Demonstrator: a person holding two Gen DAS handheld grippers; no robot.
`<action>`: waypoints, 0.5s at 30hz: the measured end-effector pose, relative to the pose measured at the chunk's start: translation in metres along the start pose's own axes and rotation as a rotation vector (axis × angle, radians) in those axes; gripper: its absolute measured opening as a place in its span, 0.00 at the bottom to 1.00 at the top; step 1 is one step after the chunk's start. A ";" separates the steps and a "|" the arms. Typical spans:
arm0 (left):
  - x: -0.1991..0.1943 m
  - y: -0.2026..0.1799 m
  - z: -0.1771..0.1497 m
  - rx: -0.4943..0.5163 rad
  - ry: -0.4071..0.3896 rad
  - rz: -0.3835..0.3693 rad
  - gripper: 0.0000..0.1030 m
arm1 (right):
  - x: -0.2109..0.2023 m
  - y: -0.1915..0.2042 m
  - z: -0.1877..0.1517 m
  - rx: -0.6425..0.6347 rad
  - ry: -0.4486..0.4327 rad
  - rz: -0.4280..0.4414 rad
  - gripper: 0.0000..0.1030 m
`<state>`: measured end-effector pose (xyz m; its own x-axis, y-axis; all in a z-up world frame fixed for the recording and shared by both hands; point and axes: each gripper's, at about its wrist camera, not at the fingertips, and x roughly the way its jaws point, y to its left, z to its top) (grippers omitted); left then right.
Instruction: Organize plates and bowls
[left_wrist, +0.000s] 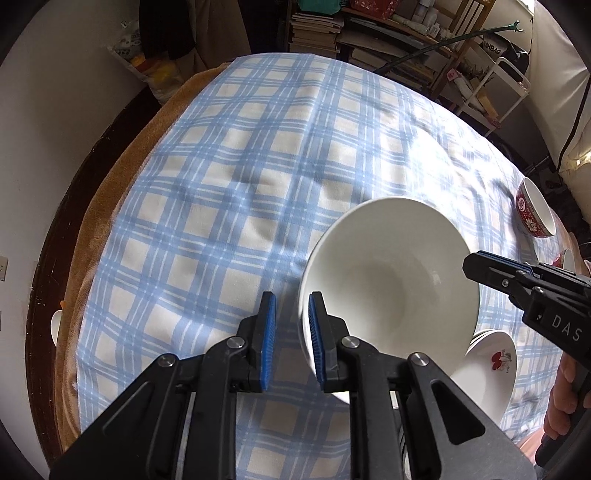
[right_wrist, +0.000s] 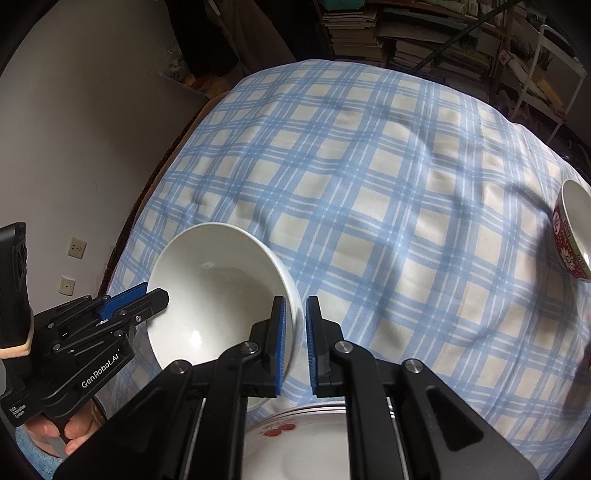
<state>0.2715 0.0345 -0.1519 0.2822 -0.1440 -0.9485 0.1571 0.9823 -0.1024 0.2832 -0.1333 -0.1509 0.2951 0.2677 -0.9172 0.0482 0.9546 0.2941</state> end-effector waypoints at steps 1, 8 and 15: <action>-0.004 -0.002 0.001 0.004 -0.011 -0.003 0.20 | -0.006 -0.002 0.002 0.008 -0.013 0.004 0.11; -0.022 -0.015 0.009 0.005 -0.065 0.002 0.44 | -0.041 -0.031 0.011 0.057 -0.085 -0.029 0.42; -0.033 -0.048 0.025 0.048 -0.082 0.014 0.63 | -0.066 -0.082 0.013 0.097 -0.108 -0.104 0.59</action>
<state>0.2787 -0.0111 -0.1080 0.3606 -0.1417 -0.9219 0.1971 0.9776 -0.0731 0.2723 -0.2307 -0.1106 0.3846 0.1476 -0.9112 0.1744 0.9577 0.2288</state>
